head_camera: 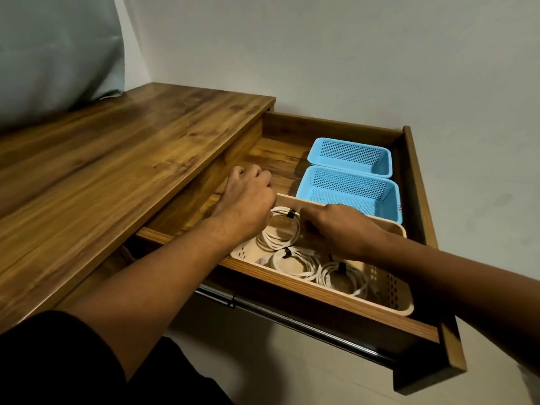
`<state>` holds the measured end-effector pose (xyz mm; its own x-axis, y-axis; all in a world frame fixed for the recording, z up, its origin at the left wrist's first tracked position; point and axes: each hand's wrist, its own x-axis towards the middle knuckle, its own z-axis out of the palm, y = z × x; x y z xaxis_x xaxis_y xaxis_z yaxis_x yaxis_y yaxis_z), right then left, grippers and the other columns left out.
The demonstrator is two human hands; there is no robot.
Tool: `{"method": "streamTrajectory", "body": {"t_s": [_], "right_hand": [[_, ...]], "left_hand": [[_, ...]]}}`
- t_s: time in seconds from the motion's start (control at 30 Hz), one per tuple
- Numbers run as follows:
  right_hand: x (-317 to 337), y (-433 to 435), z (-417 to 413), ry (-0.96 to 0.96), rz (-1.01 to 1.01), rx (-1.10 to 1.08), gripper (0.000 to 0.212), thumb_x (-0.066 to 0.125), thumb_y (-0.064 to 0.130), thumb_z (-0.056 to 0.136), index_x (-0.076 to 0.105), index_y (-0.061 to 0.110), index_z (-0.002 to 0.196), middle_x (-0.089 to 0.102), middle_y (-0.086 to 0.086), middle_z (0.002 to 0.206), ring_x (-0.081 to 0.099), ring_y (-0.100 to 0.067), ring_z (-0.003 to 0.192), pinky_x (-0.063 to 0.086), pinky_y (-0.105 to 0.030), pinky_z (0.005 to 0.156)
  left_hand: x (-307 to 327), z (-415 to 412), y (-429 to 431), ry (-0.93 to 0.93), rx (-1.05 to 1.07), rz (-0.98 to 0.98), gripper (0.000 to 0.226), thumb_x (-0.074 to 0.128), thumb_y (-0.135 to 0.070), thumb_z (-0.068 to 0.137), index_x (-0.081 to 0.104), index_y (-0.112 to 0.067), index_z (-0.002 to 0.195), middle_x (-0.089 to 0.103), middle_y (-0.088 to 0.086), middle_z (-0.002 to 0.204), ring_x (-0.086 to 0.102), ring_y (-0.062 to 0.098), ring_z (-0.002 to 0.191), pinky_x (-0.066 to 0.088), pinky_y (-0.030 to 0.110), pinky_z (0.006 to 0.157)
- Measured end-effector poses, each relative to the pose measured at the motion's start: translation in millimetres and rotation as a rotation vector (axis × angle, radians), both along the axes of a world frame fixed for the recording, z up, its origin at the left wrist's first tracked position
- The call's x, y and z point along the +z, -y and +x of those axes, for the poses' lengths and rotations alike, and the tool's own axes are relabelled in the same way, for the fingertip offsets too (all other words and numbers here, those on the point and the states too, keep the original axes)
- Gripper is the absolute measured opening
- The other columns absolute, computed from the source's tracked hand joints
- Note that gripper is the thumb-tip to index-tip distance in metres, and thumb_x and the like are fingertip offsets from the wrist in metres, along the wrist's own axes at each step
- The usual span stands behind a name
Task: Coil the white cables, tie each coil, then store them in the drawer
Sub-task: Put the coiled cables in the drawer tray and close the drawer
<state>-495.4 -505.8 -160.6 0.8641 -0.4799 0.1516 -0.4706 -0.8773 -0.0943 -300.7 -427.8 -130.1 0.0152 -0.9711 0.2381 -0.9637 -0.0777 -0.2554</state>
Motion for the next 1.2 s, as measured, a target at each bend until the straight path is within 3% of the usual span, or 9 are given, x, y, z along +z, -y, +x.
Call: {"method": "streamTrajectory", "body": {"t_s": [0.1,0.23,0.43,0.53,0.67,0.83,0.93,1.2], "right_hand": [[-2.9,4.2,-0.5,0.052,0.043,0.001,0.031,0.064,0.051,0.091,0.053,0.025,0.102,0.067,-0.002,0.084,0.063,-0.027,0.074,0.052,-0.045,0.063],[-5.4,7.3,0.3,0.103,0.113,-0.034,0.030,0.068,0.037,0.094,0.051,0.026,0.116,0.071,-0.002,0.090,0.065,-0.026,0.080,0.054,-0.046,0.067],[-8.2,2.0,2.4,0.088,0.109,0.016,0.047,0.068,0.054,0.091,0.051,0.028,0.127,0.073,0.001,0.096,0.068,-0.023,0.082,0.056,-0.042,0.069],[-6.7,6.0,0.6,0.074,0.123,-0.007,0.040,0.072,0.046,0.091,0.055,0.028,0.122,0.073,0.001,0.094,0.069,-0.023,0.084,0.056,-0.043,0.070],[-9.2,3.7,1.3,0.003,0.059,0.004,0.038,0.064,0.042,0.097,0.055,0.024,0.129,0.074,-0.005,0.102,0.071,-0.026,0.090,0.058,-0.047,0.074],[-5.6,3.4,1.8,-0.034,0.023,0.015,0.039,0.055,0.053,0.096,0.062,0.022,0.120,0.073,-0.004,0.100,0.071,-0.026,0.086,0.058,-0.046,0.071],[-7.2,3.5,0.8,-0.050,-0.003,0.056,0.058,0.038,0.066,0.090,0.065,0.023,0.116,0.072,-0.002,0.101,0.070,-0.024,0.084,0.059,-0.045,0.069],[-9.6,7.4,-2.8,-0.092,0.043,0.080,0.036,0.054,0.049,0.098,0.065,0.028,0.124,0.071,0.001,0.110,0.069,-0.018,0.089,0.061,-0.041,0.074]], "left_hand": [[1.3,-1.4,0.4,0.058,-0.010,0.007,0.019,0.068,-0.041,0.093,0.073,-0.032,0.109,0.056,-0.002,0.128,0.041,0.022,0.129,0.032,0.049,0.111],[1.9,1.8,-2.1,0.009,0.026,-0.020,0.020,0.061,-0.044,0.097,0.073,-0.033,0.108,0.063,-0.004,0.120,0.047,0.019,0.121,0.034,0.047,0.104],[-7.6,-1.7,1.7,0.130,0.029,0.041,0.021,0.072,-0.043,0.090,0.073,-0.035,0.110,0.064,-0.003,0.116,0.048,0.022,0.115,0.037,0.047,0.096],[-11.0,-1.6,3.9,0.196,-0.007,0.088,0.026,0.073,-0.043,0.089,0.073,-0.032,0.112,0.067,-0.002,0.114,0.050,0.023,0.115,0.036,0.049,0.097],[-13.7,-3.0,3.0,0.227,-0.012,0.161,0.030,0.074,-0.039,0.089,0.069,-0.028,0.116,0.068,-0.002,0.115,0.053,0.023,0.117,0.031,0.056,0.107],[-16.3,-8.0,0.8,0.202,-0.016,0.142,0.028,0.074,-0.035,0.088,0.066,-0.028,0.114,0.070,-0.005,0.101,0.058,0.021,0.109,0.028,0.058,0.111],[-18.9,-8.3,-1.7,0.301,-0.014,0.207,0.041,0.075,-0.040,0.087,0.065,-0.027,0.124,0.067,0.000,0.116,0.054,0.025,0.121,0.028,0.060,0.111],[-14.4,-6.6,-8.8,0.187,0.018,0.405,0.041,0.064,-0.048,0.095,0.064,-0.025,0.130,0.042,0.009,0.152,0.030,0.033,0.146,0.007,0.072,0.119]]}}
